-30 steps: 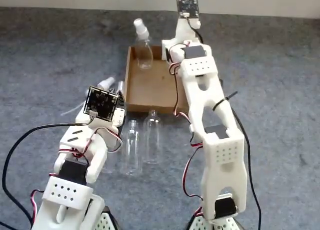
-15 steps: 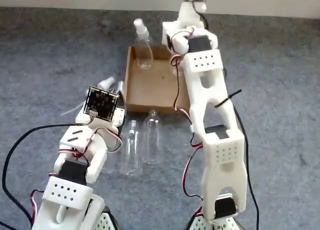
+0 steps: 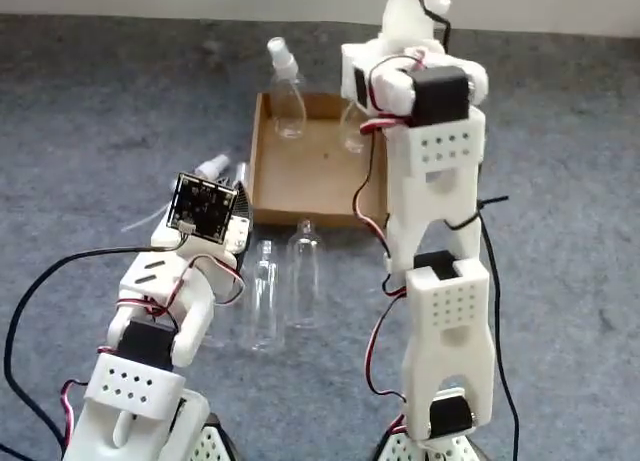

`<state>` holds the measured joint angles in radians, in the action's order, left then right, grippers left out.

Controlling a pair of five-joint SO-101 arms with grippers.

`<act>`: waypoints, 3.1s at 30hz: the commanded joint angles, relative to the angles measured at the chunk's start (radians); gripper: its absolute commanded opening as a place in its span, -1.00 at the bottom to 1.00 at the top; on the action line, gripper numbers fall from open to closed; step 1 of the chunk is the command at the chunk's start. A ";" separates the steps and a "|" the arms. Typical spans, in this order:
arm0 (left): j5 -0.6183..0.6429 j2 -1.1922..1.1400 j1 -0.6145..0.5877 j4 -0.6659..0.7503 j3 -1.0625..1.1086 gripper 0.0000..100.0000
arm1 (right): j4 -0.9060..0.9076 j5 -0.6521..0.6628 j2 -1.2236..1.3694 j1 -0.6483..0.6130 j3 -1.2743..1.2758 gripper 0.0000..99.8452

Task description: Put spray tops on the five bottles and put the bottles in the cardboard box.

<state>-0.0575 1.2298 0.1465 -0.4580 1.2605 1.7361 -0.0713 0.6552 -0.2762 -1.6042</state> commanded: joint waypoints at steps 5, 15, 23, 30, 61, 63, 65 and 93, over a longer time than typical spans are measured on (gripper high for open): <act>-0.003 -0.015 -0.153 -0.212 -0.272 -0.98 | 0.031 0.107 -0.022 0.033 0.050 -0.97; -0.160 -0.541 -0.463 -0.766 -0.960 -0.84 | 0.030 0.115 -0.503 -0.004 0.820 -0.96; -0.292 -0.921 -0.595 -0.841 -1.184 -0.67 | -0.163 0.112 -0.955 -0.231 1.592 -0.92; -0.393 -1.078 -0.731 -0.833 -1.182 -0.66 | -0.426 0.006 -0.978 -0.397 1.952 -0.56; -0.471 -1.193 -0.865 -0.753 -1.181 -0.66 | -0.541 -0.089 -0.728 -0.262 2.086 -0.99; -0.470 -1.193 -0.845 -0.753 -1.181 -0.66 | -0.541 -0.068 -0.809 -0.231 2.140 -0.99; -0.468 -1.193 -0.825 -0.755 -1.181 -0.66 | -0.535 -0.048 -0.908 -0.194 2.196 -0.99; -0.321 -1.184 -0.496 -0.878 -1.187 -0.66 | -0.461 0.005 -1.171 -0.213 2.193 -0.34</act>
<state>-0.3629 0.0330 -0.3291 -1.3218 0.1174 1.3587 -0.0269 -0.5892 -0.4342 0.6529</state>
